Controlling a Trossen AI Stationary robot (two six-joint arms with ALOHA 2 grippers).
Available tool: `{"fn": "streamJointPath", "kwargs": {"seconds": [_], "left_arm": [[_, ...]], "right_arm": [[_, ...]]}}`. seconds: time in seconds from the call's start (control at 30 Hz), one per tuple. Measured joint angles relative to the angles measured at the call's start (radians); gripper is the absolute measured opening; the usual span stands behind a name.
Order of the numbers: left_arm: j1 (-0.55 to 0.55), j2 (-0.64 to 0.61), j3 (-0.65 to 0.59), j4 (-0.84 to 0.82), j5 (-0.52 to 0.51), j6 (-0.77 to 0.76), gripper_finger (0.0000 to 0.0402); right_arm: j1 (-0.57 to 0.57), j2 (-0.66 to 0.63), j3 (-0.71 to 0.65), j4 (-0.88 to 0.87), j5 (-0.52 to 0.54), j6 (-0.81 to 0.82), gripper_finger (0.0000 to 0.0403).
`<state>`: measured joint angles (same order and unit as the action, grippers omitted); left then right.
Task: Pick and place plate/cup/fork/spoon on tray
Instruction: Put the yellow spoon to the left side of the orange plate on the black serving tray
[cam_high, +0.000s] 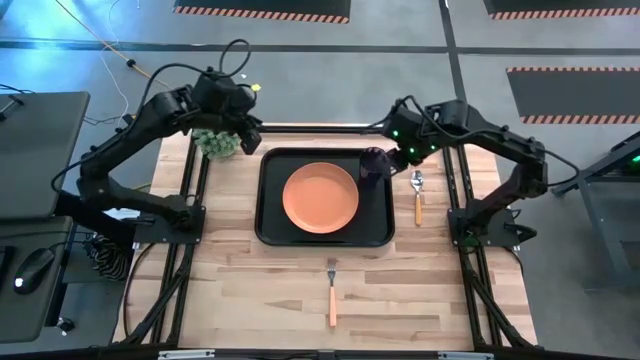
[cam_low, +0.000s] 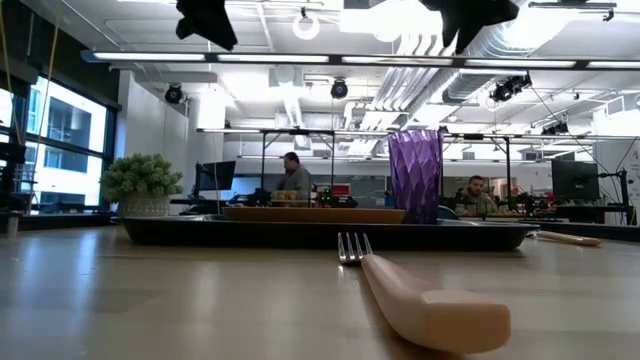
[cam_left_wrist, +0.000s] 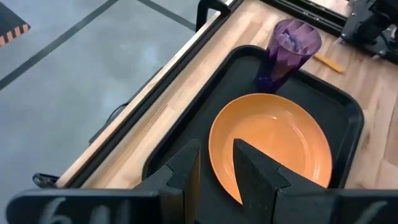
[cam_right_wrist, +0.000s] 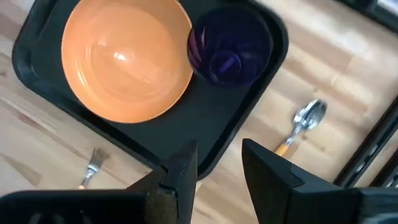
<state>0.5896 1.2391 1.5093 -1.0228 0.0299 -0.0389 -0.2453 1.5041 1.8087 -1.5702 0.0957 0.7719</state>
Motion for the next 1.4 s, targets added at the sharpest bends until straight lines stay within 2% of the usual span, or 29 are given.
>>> {"fn": "streamJointPath", "kwargs": {"seconds": [0.17, 0.4, 0.83, 1.07, 1.4], "left_arm": [[0.000, -0.011, 0.000, -0.012, 0.000, -0.010, 0.0087], [0.000, -0.009, 0.000, -0.020, 0.000, -0.010, 0.0087], [0.000, -0.009, 0.000, -0.021, 0.000, 0.042, 0.0087], [0.000, -0.009, 0.000, -0.021, -0.001, 0.040, 0.0087], [0.000, -0.009, 0.000, -0.021, 0.000, -0.010, 0.0087]], "right_arm": [[0.048, -0.029, -0.088, -0.001, 0.001, 0.121, 0.0118], [0.119, -0.082, -0.281, 0.008, 0.000, 0.290, 0.0118], [0.232, -0.300, -0.636, 0.199, 0.028, 0.634, 0.0118], [0.235, -0.365, -0.778, 0.229, 0.040, 0.712, 0.0118], [0.202, -0.367, -0.951, 0.357, 0.023, 0.713, 0.0118]]}}
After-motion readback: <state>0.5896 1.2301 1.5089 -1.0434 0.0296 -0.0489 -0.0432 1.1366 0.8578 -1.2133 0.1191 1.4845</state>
